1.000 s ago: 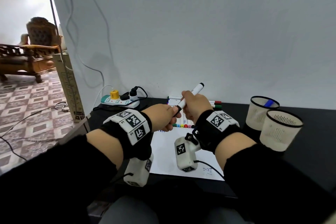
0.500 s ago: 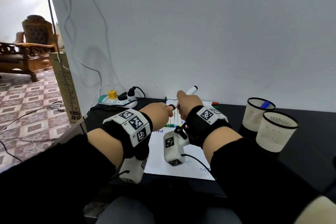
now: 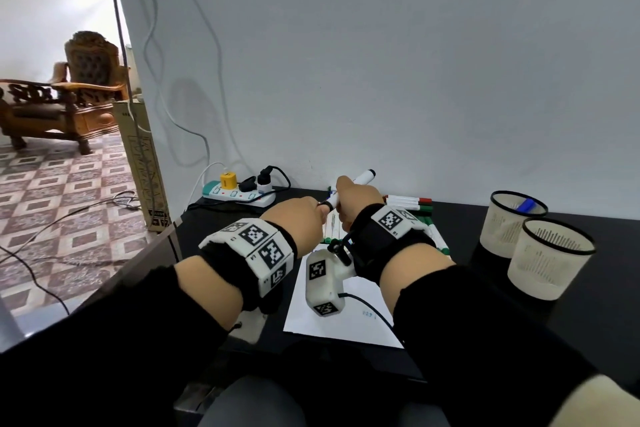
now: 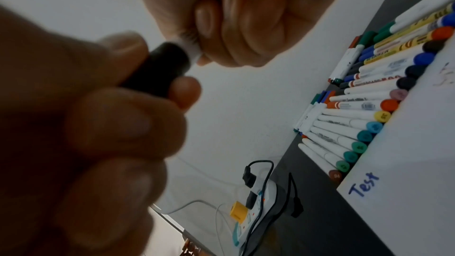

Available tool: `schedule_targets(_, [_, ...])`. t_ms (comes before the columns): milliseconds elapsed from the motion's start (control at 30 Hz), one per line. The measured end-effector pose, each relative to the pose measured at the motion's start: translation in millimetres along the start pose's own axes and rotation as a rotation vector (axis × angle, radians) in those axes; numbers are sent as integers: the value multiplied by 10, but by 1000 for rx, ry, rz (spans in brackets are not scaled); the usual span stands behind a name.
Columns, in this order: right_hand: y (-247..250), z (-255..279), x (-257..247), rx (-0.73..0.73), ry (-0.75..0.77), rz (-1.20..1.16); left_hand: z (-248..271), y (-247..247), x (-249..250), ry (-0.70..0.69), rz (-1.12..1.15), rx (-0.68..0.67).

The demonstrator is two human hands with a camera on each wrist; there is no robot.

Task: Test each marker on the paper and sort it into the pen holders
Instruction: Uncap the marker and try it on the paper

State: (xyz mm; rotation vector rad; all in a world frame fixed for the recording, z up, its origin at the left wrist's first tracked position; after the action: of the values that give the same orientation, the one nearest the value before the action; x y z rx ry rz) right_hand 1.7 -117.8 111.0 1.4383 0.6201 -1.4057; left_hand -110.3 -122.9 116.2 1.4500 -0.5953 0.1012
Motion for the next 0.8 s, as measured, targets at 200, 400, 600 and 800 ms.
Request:
schedule_targets(200, [-119,-37,8,-57,56,-41,-2,-4,-103,-3,322,-118])
schedule_targets(400, [-230,-57,-18,-5,6,-29,-13,53,-184,2,-144,57])
schedule_targets(600, [-291,-86,-13,-88,38,-120,-26,91,-184,-13,59,-73])
schedule_targets(800, [-89,-271,62,4,10,-100,87,116,-260,35,-108,21])
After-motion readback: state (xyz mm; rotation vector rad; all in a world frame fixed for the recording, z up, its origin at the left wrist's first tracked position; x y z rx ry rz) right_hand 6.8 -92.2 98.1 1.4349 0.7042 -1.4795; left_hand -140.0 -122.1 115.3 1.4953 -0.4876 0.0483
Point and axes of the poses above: each hand's wrist, its own z-axis away from the middle knuckle, its own y-axis out of the back of the hand, x = y × z, the point moved 4 cm from there along -z, towards the middle knuckle, and after that the axes turned 1 degree about -y, right-handed, at the moved point
